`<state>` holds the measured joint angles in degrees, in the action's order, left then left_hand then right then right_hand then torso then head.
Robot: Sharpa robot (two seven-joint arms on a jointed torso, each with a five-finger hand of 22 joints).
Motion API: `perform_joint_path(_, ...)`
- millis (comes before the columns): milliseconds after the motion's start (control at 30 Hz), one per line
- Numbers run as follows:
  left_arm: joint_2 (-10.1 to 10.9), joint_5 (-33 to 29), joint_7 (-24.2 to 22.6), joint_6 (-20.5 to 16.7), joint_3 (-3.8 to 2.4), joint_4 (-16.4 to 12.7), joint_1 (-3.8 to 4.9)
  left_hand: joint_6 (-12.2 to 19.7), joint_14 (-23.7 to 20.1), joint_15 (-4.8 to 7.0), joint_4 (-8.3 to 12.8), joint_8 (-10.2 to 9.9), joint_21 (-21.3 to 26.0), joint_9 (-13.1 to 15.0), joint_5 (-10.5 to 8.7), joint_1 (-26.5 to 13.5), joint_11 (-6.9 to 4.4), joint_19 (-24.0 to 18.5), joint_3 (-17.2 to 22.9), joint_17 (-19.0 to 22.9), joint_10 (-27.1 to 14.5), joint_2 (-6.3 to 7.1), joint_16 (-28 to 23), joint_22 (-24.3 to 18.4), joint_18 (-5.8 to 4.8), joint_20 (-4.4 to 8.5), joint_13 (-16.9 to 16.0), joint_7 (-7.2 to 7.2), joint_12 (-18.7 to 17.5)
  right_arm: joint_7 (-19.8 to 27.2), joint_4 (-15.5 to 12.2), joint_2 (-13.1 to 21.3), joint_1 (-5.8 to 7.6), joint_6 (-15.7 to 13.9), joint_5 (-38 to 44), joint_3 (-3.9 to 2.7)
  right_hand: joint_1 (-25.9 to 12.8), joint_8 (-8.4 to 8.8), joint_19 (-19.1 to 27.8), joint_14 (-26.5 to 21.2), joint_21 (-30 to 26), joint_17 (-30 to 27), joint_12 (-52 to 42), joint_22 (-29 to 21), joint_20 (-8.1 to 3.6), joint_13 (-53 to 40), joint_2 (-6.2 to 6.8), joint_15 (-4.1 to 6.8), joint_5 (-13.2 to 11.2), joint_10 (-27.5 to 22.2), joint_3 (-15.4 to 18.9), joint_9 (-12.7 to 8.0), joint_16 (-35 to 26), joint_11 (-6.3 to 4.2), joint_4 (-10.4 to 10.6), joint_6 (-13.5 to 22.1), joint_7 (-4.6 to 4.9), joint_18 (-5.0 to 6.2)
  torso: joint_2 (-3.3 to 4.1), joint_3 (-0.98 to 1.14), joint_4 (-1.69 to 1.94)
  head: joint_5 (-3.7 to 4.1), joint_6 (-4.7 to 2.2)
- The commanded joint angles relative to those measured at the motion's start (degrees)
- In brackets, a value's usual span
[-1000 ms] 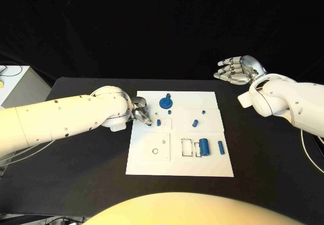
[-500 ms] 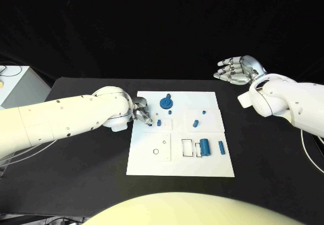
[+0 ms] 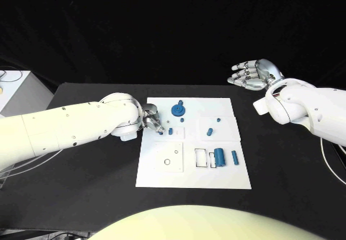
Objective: Assemble the parts on the task board
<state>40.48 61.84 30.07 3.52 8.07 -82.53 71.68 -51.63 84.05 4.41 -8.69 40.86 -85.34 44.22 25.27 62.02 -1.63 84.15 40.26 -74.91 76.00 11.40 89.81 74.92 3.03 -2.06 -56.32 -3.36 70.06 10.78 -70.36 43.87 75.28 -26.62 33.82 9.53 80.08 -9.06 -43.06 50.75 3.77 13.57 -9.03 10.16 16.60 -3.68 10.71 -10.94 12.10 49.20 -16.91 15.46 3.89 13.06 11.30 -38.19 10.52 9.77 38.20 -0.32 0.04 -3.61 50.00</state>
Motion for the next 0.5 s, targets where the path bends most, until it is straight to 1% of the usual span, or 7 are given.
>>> perform_joint_path(33, -0.4, -1.08, -0.83, -0.34, 0.06, -0.15, -0.18, -0.21, 5.95, 0.4, 7.08, 0.11, -0.08, -0.06, -0.28, -1.0, -0.09, 1.18, 6.45, -15.09, 0.42, -0.11, 0.19, 8.04, -1.16, 0.44, 0.05, 0.99, -0.07, 0.4, -0.09, 0.01, -0.01, 0.87, 0.0, -0.01, -0.09, 0.2, 0.57, 0.11, -0.31, -0.06, 0.32, -0.11, -0.04, 0.05, -0.66, -0.34, 0.33, 0.03, 0.46, -0.06, -0.15, 0.28, 0.02, 0.1, 5.98, -0.41, -0.02, -0.05, 0.04, 0.08, 0.0)
perform_joint_path(200, -0.44, -1.05, -0.79, -0.53, 0.06, -0.05, -0.18, -0.37, 5.95, 0.6, 5.49, 0.0, -0.02, -0.19, -0.41, -2.18, -0.34, 1.21, 3.05, -15.09, 0.36, 0.11, 0.19, 8.04, -1.17, 0.63, 0.02, 1.35, -0.19, 0.4, -0.08, 0.0, -0.01, 0.95, -0.03, -0.01, -0.09, 0.2, 0.65, 0.11, -0.31, -0.08, 0.33, -0.16, -0.03, 0.05, -0.68, -0.35, 0.34, 0.04, 0.48, -0.05, -0.15, 0.28, 0.03, 0.04, 5.98, -0.42, -0.02, -0.06, 0.05, 0.1, 0.0)
perform_joint_path(500, -0.38, -0.96, -0.57, -0.08, 0.07, 0.09, -0.18, -0.76, 5.95, 0.74, 4.38, -0.27, 0.03, -0.54, -0.41, -2.77, -0.48, 1.24, 0.21, -15.09, 0.29, 0.85, 0.19, 8.04, -1.17, 0.78, -0.25, 1.54, -0.12, 0.42, -0.03, -0.01, -0.02, 1.04, -0.09, -0.01, -0.08, 0.22, 0.83, 0.11, -0.33, -0.12, 0.35, -0.25, -0.03, 0.05, -0.7, -0.36, 0.34, 0.05, 0.52, -0.06, -0.15, 0.29, 0.03, 0.03, 5.99, -0.43, 0.01, -0.04, 0.02, 0.08, 0.0)
